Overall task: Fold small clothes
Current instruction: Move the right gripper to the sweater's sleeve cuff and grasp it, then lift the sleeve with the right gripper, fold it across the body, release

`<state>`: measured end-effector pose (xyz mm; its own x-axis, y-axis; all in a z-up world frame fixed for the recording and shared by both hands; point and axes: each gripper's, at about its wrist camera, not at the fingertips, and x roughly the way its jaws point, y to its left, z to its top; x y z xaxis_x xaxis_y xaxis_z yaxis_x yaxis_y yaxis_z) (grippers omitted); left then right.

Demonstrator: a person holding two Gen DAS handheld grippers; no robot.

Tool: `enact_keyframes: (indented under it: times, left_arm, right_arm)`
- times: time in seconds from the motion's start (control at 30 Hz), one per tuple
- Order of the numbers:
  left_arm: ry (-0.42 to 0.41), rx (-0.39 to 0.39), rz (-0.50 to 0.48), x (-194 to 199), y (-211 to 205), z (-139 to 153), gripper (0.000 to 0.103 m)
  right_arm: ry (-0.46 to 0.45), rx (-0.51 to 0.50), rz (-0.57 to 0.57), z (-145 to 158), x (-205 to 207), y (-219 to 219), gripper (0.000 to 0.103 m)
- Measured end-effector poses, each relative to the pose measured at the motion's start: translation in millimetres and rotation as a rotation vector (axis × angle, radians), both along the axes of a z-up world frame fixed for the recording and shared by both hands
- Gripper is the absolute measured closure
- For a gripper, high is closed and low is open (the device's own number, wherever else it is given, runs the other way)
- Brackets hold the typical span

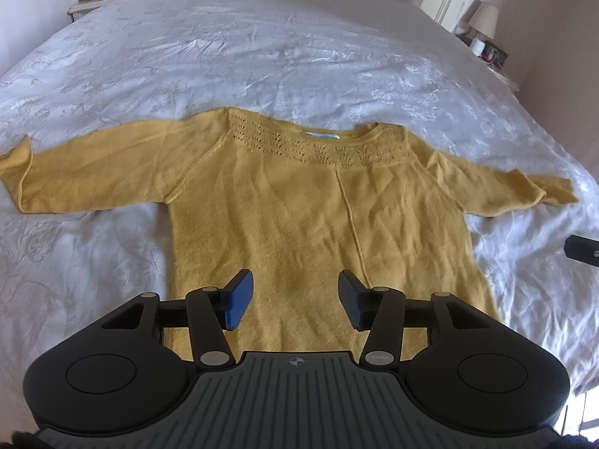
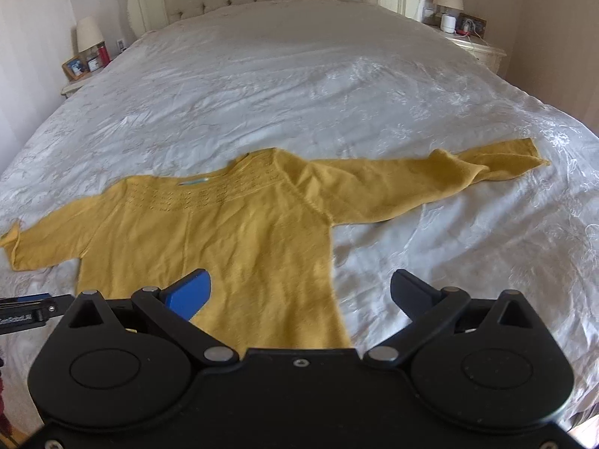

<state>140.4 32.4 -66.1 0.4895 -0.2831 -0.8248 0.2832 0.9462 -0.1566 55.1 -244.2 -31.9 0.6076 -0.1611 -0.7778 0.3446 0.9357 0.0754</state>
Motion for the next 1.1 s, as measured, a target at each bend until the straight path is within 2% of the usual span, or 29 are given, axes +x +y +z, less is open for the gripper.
enact_keyframes:
  times: [0.2, 0.37, 0.6, 0.8, 0.93, 1.0, 1.03, 1.1]
  left_arm:
    - [0.062, 0.014, 0.086, 6, -29, 0, 0.049]
    - [0.070, 0.027, 0.148, 12, -53, 4, 0.049]
    - [0.084, 0.066, 0.167, 13, -84, 4, 0.049]
    - [0.112, 0.094, 0.164, 12, -102, 2, 0.049]
    - [0.117, 0.118, 0.154, 13, -112, 3, 0.049]
    - [0.120, 0.125, 0.147, 13, -115, 3, 0.049]
    - [0.121, 0.128, 0.141, 12, -117, 3, 0.049]
    - [0.120, 0.132, 0.131, 11, -119, 3, 0.049]
  right_arm:
    - [0.002, -0.013, -0.072, -10, 16, -100, 0.003]
    - [0.028, -0.060, -0.112, -22, 39, -186, 0.009]
    - [0.037, -0.103, -0.185, -33, 60, -295, 0.017]
    - [0.041, -0.026, -0.279, -52, 77, -368, 0.022]
    - [0.084, 0.071, -0.304, -76, 85, -392, 0.033]
    - [0.100, 0.114, -0.309, -88, 87, -397, 0.042]
    - [0.101, 0.132, -0.311, -92, 87, -399, 0.051]
    - [0.088, 0.174, -0.297, -94, 87, -400, 0.076]
